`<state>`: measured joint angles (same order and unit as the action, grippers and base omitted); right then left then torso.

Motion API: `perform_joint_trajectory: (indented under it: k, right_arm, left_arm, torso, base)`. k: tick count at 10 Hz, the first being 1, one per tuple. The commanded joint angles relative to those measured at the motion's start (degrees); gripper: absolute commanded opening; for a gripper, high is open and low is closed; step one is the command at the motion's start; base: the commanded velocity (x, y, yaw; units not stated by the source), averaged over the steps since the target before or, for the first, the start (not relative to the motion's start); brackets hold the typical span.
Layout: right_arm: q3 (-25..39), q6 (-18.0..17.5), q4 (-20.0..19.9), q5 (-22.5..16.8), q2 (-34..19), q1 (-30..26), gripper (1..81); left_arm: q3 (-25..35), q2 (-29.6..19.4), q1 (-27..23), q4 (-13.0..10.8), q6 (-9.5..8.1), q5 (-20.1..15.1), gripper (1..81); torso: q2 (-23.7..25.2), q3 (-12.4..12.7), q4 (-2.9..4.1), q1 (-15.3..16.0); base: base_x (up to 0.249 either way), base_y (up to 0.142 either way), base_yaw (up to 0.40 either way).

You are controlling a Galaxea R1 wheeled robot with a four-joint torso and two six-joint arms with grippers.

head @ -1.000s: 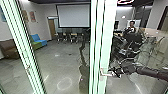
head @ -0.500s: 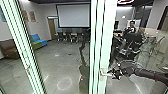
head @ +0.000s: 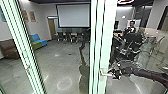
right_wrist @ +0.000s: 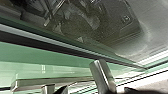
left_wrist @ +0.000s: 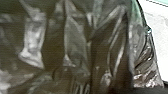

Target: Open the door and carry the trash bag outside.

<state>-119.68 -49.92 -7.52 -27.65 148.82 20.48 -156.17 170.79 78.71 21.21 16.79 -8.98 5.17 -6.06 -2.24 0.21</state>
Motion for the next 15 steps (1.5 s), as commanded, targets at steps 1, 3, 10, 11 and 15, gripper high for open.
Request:
perform_joint_trajectory:
  k: [1,3,10,11,15]
  right_arm:
    - [-3.4,-0.4,-1.2,-0.9,3.6,-9.9,81.1]
    - [-4.5,-0.4,-1.4,-0.7,5.8,-9.2,81.1]
    - [-5.6,-1.5,-1.4,0.8,6.2,-4.4,81.1]
    - [-5.0,-1.5,-1.4,1.8,6.5,-2.6,81.1]
    - [-0.2,-1.4,-2.1,6.4,5.2,1.5,81.1]
  left_arm:
    - [-0.2,-0.4,-3.8,0.8,0.26,-3.8,1.0]
    - [-0.3,-0.5,-3.6,0.8,0.35,-3.7,1.0]
    - [-0.2,-0.5,-3.5,0.8,0.26,-3.8,1.0]
    - [-0.2,-0.4,-3.3,0.8,0.35,-3.8,1.0]
    - [-0.2,-0.5,-3.3,0.8,0.27,-3.8,1.0]
  torso:
    - [0.0,0.0,0.00,0.0]
    - [0.0,0.0,0.00,0.0]
    - [0.0,0.0,0.00,0.0]
    - [0.0,0.0,0.00,0.0]
    - [0.0,0.0,0.00,0.0]
  base:
    - [0.000,0.000,0.000]
    - [0.000,0.000,0.000]
    - [0.000,0.000,0.000]
    - [0.000,0.000,0.000]
    - [0.000,0.000,0.000]
